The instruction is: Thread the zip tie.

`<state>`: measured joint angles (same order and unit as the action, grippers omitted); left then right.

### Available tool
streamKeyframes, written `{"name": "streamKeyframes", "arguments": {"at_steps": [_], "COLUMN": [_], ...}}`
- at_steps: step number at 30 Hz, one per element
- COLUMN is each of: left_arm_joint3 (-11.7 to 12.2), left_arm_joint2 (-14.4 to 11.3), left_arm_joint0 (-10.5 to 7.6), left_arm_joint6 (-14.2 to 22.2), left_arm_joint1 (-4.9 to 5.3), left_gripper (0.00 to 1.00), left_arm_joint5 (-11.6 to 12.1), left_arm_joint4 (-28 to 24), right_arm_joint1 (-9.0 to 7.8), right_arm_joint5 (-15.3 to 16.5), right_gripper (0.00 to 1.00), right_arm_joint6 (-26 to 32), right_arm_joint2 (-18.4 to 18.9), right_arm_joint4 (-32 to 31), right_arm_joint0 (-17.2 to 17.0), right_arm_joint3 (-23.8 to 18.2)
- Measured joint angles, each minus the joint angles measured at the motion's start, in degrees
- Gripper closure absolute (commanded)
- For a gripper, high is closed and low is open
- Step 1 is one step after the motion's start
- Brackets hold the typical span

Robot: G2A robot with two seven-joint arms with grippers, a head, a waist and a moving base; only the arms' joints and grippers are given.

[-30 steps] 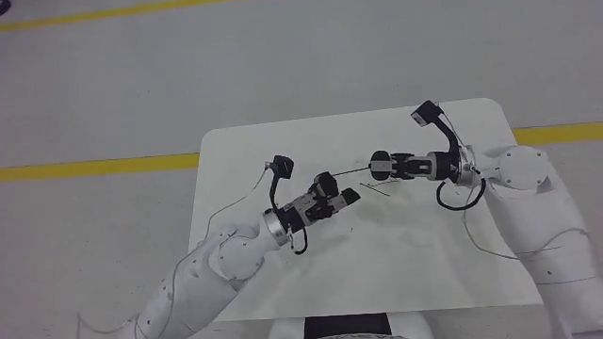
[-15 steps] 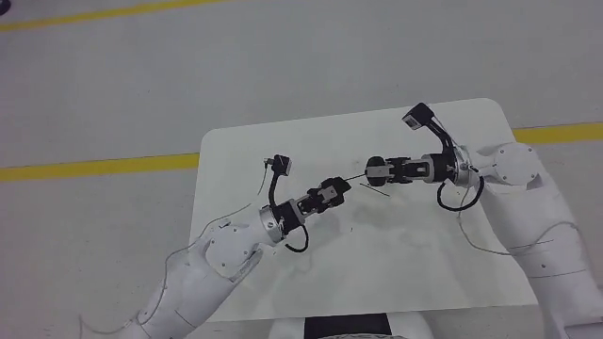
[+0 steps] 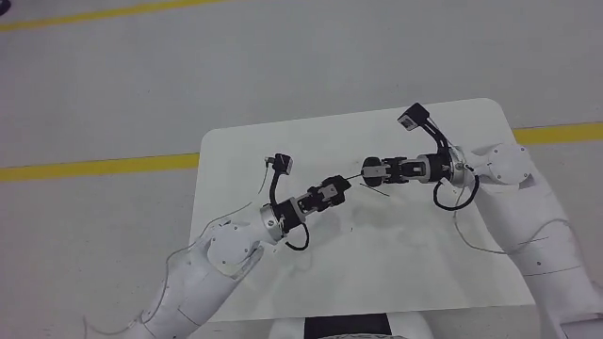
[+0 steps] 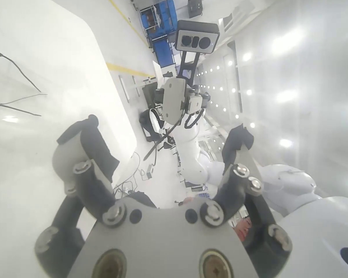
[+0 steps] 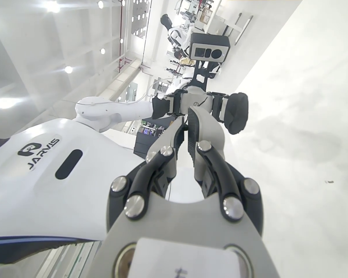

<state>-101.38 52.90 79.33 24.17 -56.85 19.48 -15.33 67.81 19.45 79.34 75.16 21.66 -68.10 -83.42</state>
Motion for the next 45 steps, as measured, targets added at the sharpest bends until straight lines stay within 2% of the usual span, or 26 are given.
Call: {"name": "streamKeyframes", "arguments": {"at_steps": [3, 7, 14, 23, 24, 25, 26, 27, 29, 31, 38, 39, 40, 45], "left_arm_joint3": [-0.14, 0.3, 2.16, 3.18, 3.21, 3.29, 3.33, 3.37, 3.57, 3.67, 3.92, 3.95, 3.97, 4.06], "left_arm_joint2": [-0.28, -0.47, -0.42, -0.78, -0.67, -0.52, -0.41, -0.31, -0.11, 0.01, 0.35, 0.38, 0.42, 0.39], "left_arm_joint0": [0.07, 0.03, -0.35, -0.75, -0.72, -0.63, -0.53, -0.43, -0.28, -0.15, 0.25, 0.27, 0.27, 0.19], "left_arm_joint6": [-0.2, 0.81, 3.51, 4.78, 4.8, 4.79, 4.77, 4.78, 4.91, 5.04, 5.45, 5.56, 5.74, 6.71], "left_arm_joint1": [-0.15, -0.49, -0.79, -1.22, -1.23, -1.24, -1.26, -1.28, -1.34, -1.41, -1.63, -1.65, -1.68, -1.78], "left_gripper": [0.0, 0.0, 0.0, 0.0, 0.06, 0.18, 0.36, 0.45, 0.56, 0.58, 0.76, 0.82, 0.84, 0.8], "left_arm_joint5": [-0.11, 0.0, -0.03, 0.0, 0.0, 0.0, 0.0, 0.0, 0.0, 0.0, 0.0, 0.0, 0.0, -0.02], "left_arm_joint4": [-0.65, -4.2, -7.58, -8.71, -8.6, -8.39, -8.39, -8.49, -8.6, -8.64, -8.35, -8.33, -8.31, -8.16], "right_arm_joint1": [0.04, 0.3, 0.21, -0.13, -0.17, -0.22, -0.26, -0.3, -0.43, -0.58, -0.95, -0.97, -1.0, -1.08], "right_arm_joint5": [0.02, 0.03, 0.03, 0.03, 0.03, 0.03, 0.03, 0.03, 0.03, 0.03, 0.03, 0.03, 0.03, 0.03], "right_gripper": [1.0, 1.0, 1.0, 1.0, 1.0, 1.0, 1.0, 1.0, 1.0, 1.0, 1.0, 1.0, 1.0, 1.0], "right_arm_joint6": [-1.26, 0.36, 0.3, 0.3, 0.31, 0.31, 0.31, 0.31, 0.31, 0.31, 0.31, 0.31, 0.31, 0.31], "right_arm_joint2": [-0.97, -2.08, -3.74, -7.55, -7.76, -8.06, -8.32, -8.59, -9.19, -9.59, -9.87, -9.91, -9.96, -10.07], "right_arm_joint4": [-0.3, 4.39, 8.43, 8.63, 8.56, 8.46, 8.38, 8.27, 7.69, 6.97, 5.34, 5.25, 5.08, 4.68], "right_arm_joint0": [-0.17, 0.29, 0.27, 1.62, 1.77, 1.96, 2.11, 2.28, 2.69, 3.08, 3.79, 3.84, 3.92, 4.21], "right_arm_joint3": [1.45, 4.8, 5.21, 6.76, 7.15, 7.7, 8.08, 8.42, 9.12, 9.68, 10.93, 11.0, 11.12, 11.3]}}
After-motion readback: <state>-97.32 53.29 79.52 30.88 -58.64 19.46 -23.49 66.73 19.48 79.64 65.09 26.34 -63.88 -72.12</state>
